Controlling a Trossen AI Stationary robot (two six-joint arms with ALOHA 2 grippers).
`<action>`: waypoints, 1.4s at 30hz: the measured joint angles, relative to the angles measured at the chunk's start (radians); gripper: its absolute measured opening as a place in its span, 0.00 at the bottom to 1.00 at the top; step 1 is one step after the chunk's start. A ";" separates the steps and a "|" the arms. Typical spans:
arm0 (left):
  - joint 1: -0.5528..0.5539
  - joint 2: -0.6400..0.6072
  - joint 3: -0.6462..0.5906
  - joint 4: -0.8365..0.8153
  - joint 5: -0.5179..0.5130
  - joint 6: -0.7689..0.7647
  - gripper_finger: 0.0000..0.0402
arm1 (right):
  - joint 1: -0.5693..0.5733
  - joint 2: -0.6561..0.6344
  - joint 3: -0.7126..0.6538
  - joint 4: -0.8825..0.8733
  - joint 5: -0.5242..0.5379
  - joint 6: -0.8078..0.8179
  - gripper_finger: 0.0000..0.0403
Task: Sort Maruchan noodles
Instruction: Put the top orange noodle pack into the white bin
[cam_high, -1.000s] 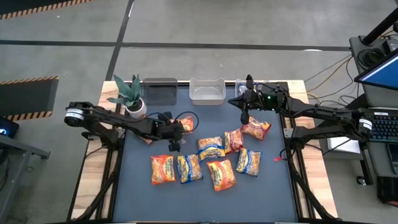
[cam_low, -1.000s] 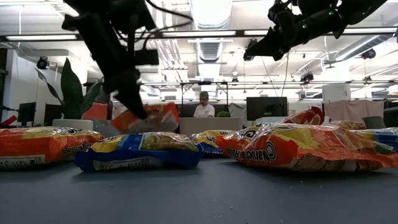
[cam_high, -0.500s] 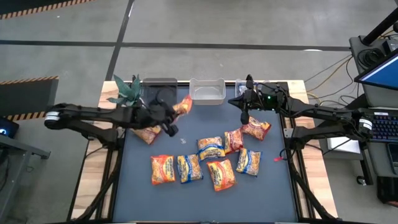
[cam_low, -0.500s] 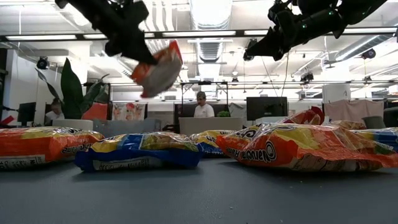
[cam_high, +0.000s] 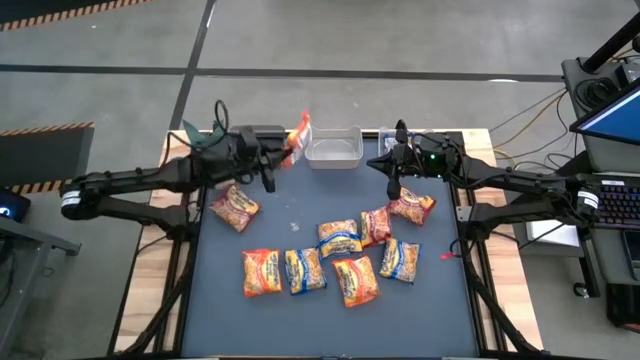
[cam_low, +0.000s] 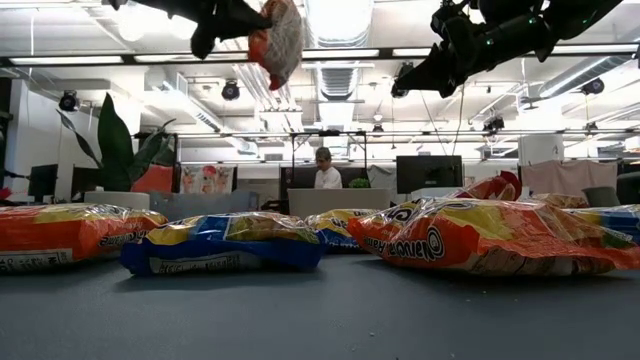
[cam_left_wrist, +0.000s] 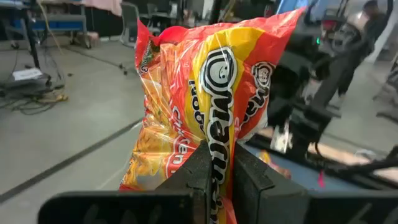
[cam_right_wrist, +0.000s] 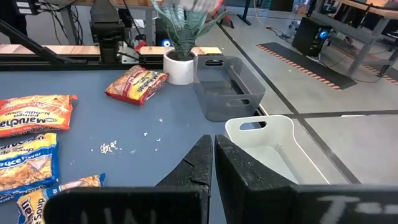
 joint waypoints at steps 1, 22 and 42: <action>0.014 0.005 -0.001 0.015 0.002 0.001 0.04 | 0.000 0.000 0.000 0.000 0.000 0.000 0.02; 0.245 0.248 -0.002 0.248 0.001 0.040 0.04 | 0.000 0.000 0.000 0.000 0.000 -0.004 0.02; 0.277 0.305 -0.002 0.255 -0.059 0.013 0.04 | -0.001 0.000 0.000 0.000 0.000 -0.010 0.02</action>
